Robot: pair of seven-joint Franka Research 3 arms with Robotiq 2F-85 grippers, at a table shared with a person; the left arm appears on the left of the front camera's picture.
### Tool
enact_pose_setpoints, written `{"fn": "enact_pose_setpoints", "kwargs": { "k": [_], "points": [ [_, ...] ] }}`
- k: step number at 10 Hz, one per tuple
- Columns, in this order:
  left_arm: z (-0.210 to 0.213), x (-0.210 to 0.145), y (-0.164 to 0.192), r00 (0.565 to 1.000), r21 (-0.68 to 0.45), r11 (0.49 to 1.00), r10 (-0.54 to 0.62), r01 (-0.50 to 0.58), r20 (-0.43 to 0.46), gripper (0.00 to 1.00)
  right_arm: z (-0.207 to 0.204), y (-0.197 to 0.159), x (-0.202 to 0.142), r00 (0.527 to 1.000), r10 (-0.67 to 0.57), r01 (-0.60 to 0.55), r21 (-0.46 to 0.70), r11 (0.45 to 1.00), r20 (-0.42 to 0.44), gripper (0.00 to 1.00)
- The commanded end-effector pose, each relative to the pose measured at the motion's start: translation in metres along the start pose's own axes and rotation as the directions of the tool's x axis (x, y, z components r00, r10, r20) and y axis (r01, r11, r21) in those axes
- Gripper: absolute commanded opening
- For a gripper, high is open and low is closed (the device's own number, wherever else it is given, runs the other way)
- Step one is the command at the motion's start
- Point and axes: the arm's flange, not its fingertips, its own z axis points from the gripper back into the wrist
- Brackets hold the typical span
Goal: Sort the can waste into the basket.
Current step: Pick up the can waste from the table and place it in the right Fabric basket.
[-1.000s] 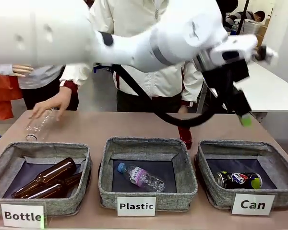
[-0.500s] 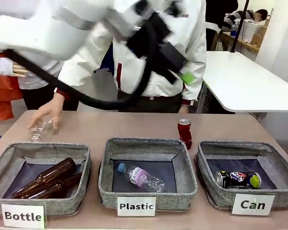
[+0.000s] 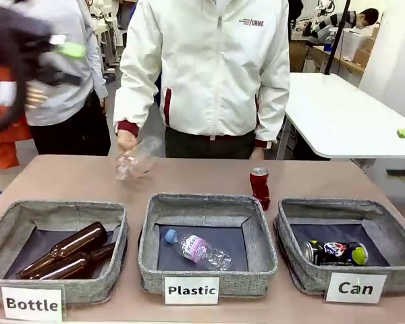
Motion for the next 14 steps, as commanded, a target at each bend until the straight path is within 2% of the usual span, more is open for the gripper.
{"fn": "enact_pose_setpoints", "kwargs": {
  "k": [1,3,4,5,6,14],
  "points": [
    [0.069,-0.045,0.051,0.969,-0.061,0.985,0.170,-0.161,0.181,1.00,-0.030,0.012,0.014,0.998,-0.049,0.053,0.114,0.992,-0.038,1.00],
    [0.134,-0.094,0.097,0.915,-0.118,0.967,0.254,-0.227,0.313,1.00,-0.053,0.022,0.029,0.998,-0.050,0.053,0.105,0.993,-0.033,1.00],
    [0.145,-0.112,0.123,0.906,-0.166,0.958,0.275,-0.232,0.322,1.00,-0.056,0.024,0.035,0.998,-0.057,0.055,0.098,0.994,0.013,1.00],
    [0.137,-0.117,0.136,0.923,-0.184,0.959,0.261,-0.214,0.284,1.00,-0.057,0.021,0.039,0.993,-0.037,0.032,0.047,0.998,0.111,1.00],
    [0.155,-0.120,0.107,0.909,-0.103,0.957,0.291,-0.273,0.298,1.00,-0.055,0.016,0.025,0.999,-0.030,0.034,0.110,0.993,-0.036,1.00],
    [0.155,-0.120,0.107,0.909,-0.103,0.957,0.291,-0.273,0.298,1.00,-0.055,0.016,0.025,0.999,-0.030,0.034,0.110,0.993,-0.036,1.00]
  ]
}}
